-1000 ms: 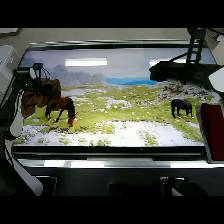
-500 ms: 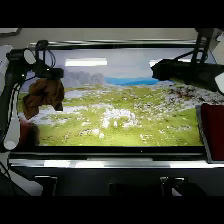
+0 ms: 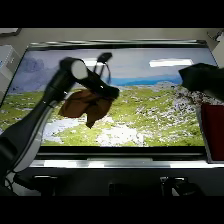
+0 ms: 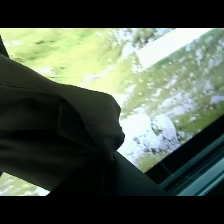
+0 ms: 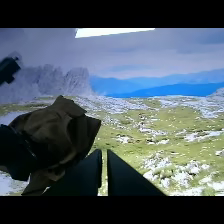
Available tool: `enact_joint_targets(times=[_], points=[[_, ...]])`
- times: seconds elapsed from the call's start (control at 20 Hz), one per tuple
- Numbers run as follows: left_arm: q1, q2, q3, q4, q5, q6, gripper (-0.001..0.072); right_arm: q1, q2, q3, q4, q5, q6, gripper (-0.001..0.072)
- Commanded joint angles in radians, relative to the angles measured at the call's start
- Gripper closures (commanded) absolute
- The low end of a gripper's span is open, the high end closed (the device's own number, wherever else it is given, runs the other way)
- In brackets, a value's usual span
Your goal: Fold the clothes and pants, and hang the long-sleeved shirts on hangers.
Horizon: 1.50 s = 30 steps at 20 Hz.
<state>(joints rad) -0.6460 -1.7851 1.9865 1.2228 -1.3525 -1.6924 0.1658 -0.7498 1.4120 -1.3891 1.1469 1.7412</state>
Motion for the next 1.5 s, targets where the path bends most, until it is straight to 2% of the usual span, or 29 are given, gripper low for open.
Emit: enact_joint_targets(times=[0.0, 0.1, 0.15, 0.2, 0.25, 0.3, 0.35, 0.45, 0.5, 0.55, 0.6, 0.7, 0.75, 0.8, 0.85, 0.9, 0.95, 1.0, 1.1, 1.25, 1.45], points=[[-0.157, -0.062, -0.026, -0.024, 0.034, -0.043, 0.0694, 0.001, 0.108, 0.0, -0.063, 0.072, 0.055, 0.0616], [-0.187, -0.111, -0.026, -0.029, 0.037, -0.08, 0.0693, 0.001, 0.138, 0.0, -0.063, 0.084, 0.054, 0.0617], [-0.191, -0.127, -0.026, -0.041, 0.036, -0.082, 0.0659, 0.001, 0.143, 0.0, -0.063, 0.084, 0.054, 0.0616], [-0.188, -0.129, -0.025, -0.046, 0.035, -0.082, 0.0476, 0.001, 0.146, 0.0, -0.058, 0.084, 0.057, 0.0615], [-0.177, -0.122, -0.018, -0.046, 0.021, -0.082, 0.0234, 0.001, 0.146, 0.0, -0.052, 0.083, 0.084, 0.0613], [-0.159, -0.111, -0.003, -0.045, -0.009, -0.08, 0.0126, 0.001, 0.142, 0.0, -0.054, 0.082, 0.121, 0.0575], [-0.129, -0.089, 0.013, -0.045, -0.048, -0.062, 0.0126, 0.001, 0.132, 0.0, -0.059, 0.083, 0.196, 0.0511], [-0.049, -0.014, 0.022, -0.037, -0.124, -0.042, 0.0126, 0.001, 0.082, 0.0, -0.054, 0.122, 0.368, 0.0512], [-0.001, 0.03, 0.022, -0.032, -0.166, -0.042, 0.0127, 0.001, 0.042, 0.0, -0.045, 0.15, 0.427, 0.0511], [0.054, 0.08, 0.022, -0.021, -0.21, -0.044, 0.0127, 0.001, -0.006, 0.0, -0.015, 0.156, 0.433, 0.0486], [0.111, 0.13, 0.022, -0.011, -0.248, -0.044, 0.0127, 0.0, -0.058, 0.0, 0.021, 0.143, 0.404, 0.0456], [0.22, 0.225, 0.021, 0.002, -0.297, -0.043, 0.0127, -0.01, -0.161, 0.001, 0.128, 0.108, 0.309, 0.0445], [0.271, 0.267, 0.021, 0.016, -0.309, -0.043, 0.0127, -0.053, -0.224, 0.0, 0.253, 0.111, 0.221, 0.0422], [0.325, 0.308, 0.021, 0.024, -0.316, -0.043, 0.0128, -0.116, -0.282, 0.0, 0.397, 0.124, 0.111, 0.0396], [0.373, 0.341, 0.021, 0.025, -0.317, -0.043, 0.0127, -0.187, -0.344, 0.0, 0.566, 0.15, -0.072, 0.0358], [0.421, 0.371, 0.021, 0.025, -0.317, -0.042, 0.0128, -0.251, -0.398, 0.0, 0.664, 0.19, -0.224, 0.0359], [0.459, 0.395, 0.017, 0.023, -0.316, -0.034, 0.0127, -0.302, -0.454, 0.0, 0.681, 0.246, -0.326, 0.0358], [0.494, 0.419, 0.006, 0.023, -0.317, -0.024, 0.0127, -0.328, -0.507, -0.009, 0.65, 0.305, -0.389, 0.0327], [0.544, 0.457, -0.023, 0.023, -0.317, -0.012, 0.0127, -0.328, -0.594, -0.079, 0.599, 0.373, -0.427, 0.0225], [0.576, 0.473, -0.037, 0.023, -0.323, -0.013, 0.0128, -0.287, -0.642, -0.276, 0.626, 0.289, -0.512, 0.0225], [0.576, 0.471, -0.045, 0.023, -0.323, -0.014, 0.0127, -0.23, -0.645, -0.502, 0.684, 0.096, -0.516, 0.0216]])
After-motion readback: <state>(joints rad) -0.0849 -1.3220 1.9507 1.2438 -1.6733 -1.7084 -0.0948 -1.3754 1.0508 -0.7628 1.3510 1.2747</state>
